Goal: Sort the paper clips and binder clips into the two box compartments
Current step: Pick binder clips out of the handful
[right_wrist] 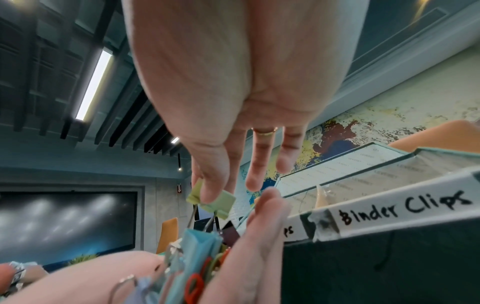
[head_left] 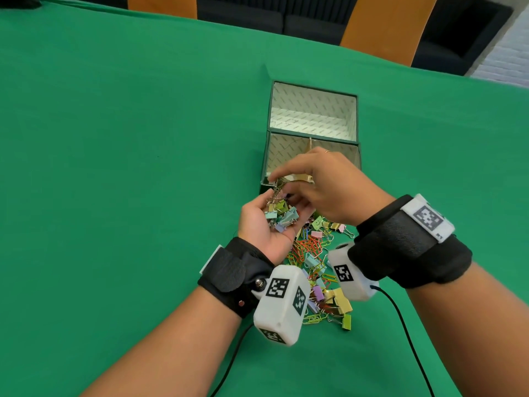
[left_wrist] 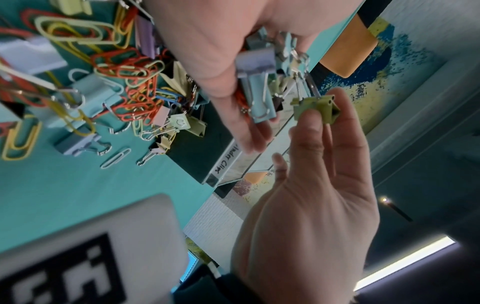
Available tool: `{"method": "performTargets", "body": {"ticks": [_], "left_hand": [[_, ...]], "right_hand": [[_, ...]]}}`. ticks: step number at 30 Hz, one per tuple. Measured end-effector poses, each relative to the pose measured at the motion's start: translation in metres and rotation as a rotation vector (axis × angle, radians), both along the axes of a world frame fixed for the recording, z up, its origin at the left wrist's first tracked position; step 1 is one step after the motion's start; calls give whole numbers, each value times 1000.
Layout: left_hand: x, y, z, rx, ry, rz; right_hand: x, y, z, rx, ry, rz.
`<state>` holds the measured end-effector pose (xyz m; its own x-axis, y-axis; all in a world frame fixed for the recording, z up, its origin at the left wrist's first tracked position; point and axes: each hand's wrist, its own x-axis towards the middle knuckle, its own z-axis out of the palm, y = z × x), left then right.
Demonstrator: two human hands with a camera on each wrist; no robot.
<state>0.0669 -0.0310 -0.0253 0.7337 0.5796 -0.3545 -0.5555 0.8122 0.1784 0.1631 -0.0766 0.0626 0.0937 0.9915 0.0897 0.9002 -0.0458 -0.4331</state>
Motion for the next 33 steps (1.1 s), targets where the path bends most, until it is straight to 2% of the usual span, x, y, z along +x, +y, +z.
{"method": "performTargets", "body": {"ticks": [4,7,10,14,18,20,23,27,30,33], "left_hand": [[0,2,-3,24,-47,-28],[0,3,-6,15,-35,-54],[-2,3,-6,15,-46,-67],[-2,3,-4,10,-38,-61],[-3,3,-3,3,-39,-50],[-3,3,-3,1,-36,-47],[-3,3,-4,-4,-34,-40],[-2,4,-3,-4,-20,-23],[-1,5,-2,4,14,-12],[-2,6,-3,7,24,-35]], "right_hand": [[7,-3,-2,95,7,-38],[16,-6,-1,178,96,-109],[31,-10,0,268,144,-215],[56,-12,2,362,109,-394],[71,-11,-4,331,49,-514],[74,-10,-12,233,11,-523],[70,-12,-20,58,-94,-457],[44,-19,-10,167,-3,-226],[22,-25,-7,72,29,16],[15,-25,-16,-15,-37,108]]}}
